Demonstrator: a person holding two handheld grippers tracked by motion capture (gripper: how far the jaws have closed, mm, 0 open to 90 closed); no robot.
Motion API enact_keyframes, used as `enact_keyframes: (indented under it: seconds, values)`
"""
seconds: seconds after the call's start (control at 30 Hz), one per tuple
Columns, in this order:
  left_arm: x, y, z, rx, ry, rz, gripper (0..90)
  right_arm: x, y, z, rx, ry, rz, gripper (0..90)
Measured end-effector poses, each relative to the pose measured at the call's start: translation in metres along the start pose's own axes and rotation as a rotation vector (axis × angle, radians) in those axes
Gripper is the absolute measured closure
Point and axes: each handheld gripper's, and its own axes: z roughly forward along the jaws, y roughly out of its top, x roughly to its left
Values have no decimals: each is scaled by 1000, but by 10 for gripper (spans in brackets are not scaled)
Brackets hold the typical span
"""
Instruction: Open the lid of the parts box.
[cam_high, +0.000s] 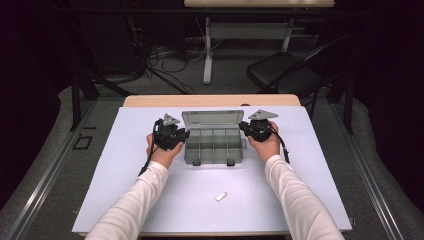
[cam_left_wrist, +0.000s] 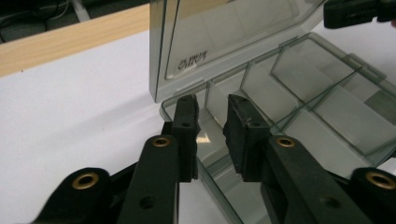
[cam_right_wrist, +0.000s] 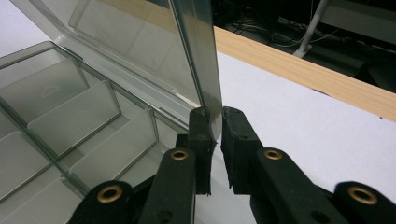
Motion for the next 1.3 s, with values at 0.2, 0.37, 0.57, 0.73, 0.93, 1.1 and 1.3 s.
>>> enact_keyframes:
  seconds: [0.2, 0.37, 0.57, 0.73, 0.93, 1.1, 1.3]
  values:
    - [0, -9, 7, 32, -1, -8, 608, 0, 0, 0, 1, 0, 0, 827]
    - [1, -17, 13, 44, 11, -12, 549, 0, 0, 0, 1, 0, -2, 827]
    - [0, -28, 23, 80, 12, -11, 501, 0, 0, 0, 0, 1, 2, 827]
    - [-2, -31, 29, 103, 15, 1, 488, 0, 0, 0, 0, 3, 2, 826]
    - [-5, -34, 37, 130, 30, 19, 473, 0, 0, 0, 0, 4, 3, 826]
    - [-4, -36, 42, 153, 18, 16, 462, -1, 0, -1, 1, 7, 7, 826]
    - [-3, -38, 47, 133, 9, 58, 448, -1, 0, 0, 0, 7, 9, 826]
